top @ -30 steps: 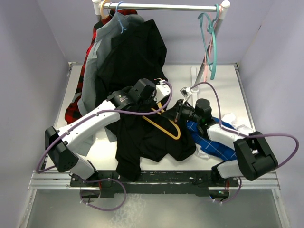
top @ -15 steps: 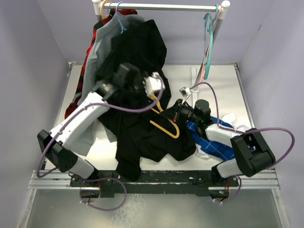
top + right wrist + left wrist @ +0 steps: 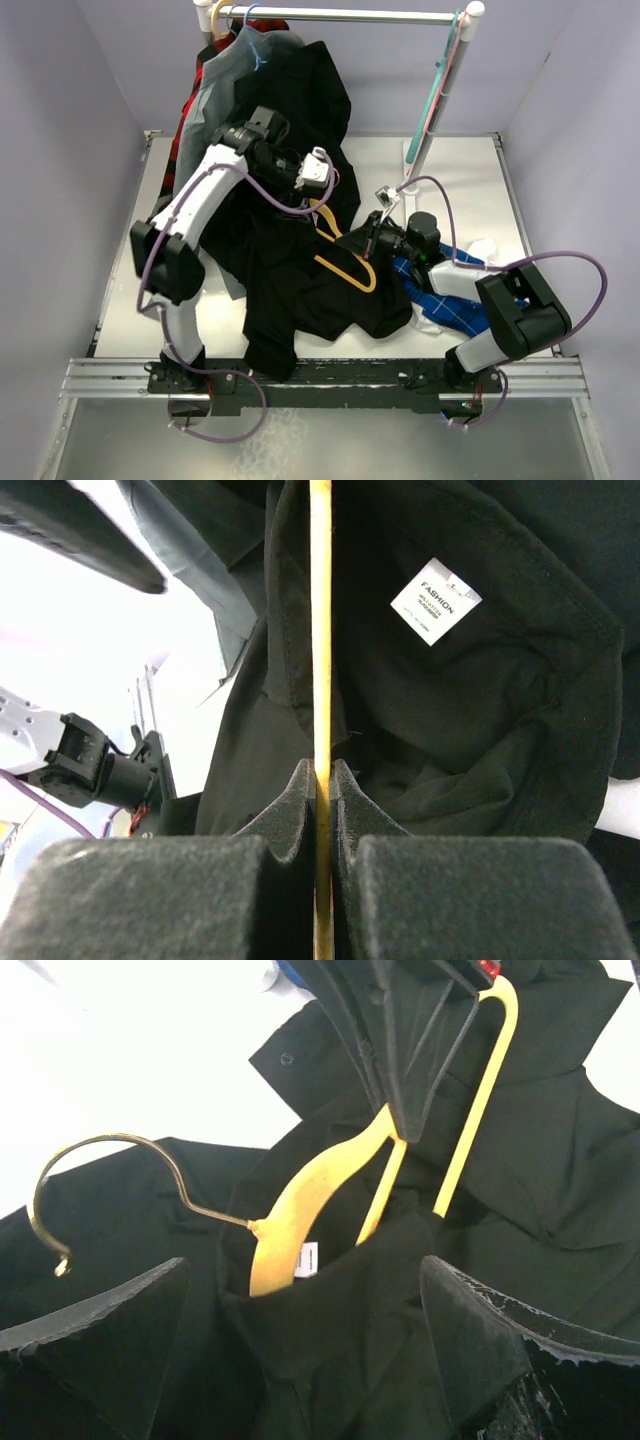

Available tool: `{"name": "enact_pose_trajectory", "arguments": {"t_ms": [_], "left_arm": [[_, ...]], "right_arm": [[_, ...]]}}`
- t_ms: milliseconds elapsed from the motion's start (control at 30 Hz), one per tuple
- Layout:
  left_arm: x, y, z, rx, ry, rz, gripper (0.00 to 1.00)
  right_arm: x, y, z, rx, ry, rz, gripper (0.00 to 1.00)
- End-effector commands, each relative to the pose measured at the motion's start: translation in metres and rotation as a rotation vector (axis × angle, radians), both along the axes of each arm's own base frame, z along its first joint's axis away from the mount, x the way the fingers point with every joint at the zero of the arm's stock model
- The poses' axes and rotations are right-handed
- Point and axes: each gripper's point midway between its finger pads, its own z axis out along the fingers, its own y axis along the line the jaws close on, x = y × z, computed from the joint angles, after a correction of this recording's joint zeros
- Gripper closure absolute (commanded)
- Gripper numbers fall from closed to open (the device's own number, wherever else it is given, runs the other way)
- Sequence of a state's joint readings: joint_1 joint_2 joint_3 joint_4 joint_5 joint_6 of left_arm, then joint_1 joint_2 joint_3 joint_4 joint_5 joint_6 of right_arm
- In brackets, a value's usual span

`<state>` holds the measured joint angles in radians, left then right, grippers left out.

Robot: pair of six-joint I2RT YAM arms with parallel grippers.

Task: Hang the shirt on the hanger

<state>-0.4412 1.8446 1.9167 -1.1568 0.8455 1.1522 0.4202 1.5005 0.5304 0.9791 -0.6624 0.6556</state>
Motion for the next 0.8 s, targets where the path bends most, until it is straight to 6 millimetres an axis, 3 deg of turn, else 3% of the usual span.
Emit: {"name": "enact_pose_trajectory", "arguments": {"t_ms": [0,200,433,767], "left_arm": [[-0.002,-0.007,0.003,-0.053,0.070,-0.110,0.01],[0.027,0.005,-0.014,-0.015,0.086,-0.055,0.01],[0.028,0.021,-0.023,0.052,0.111,-0.023,0.01],[0.033,0.031,-0.060,0.155,0.235,0.040,0.01]], "right_arm": [[-0.001,0.003,0.021,0.033,-0.113,0.024,1.00],[-0.006,0.001,0.022,0.022,-0.118,0.035,1.00],[-0.007,0.002,0.020,0.018,-0.118,0.044,1.00],[-0.007,0.004,0.031,0.045,-0.148,0.054,1.00]]}}
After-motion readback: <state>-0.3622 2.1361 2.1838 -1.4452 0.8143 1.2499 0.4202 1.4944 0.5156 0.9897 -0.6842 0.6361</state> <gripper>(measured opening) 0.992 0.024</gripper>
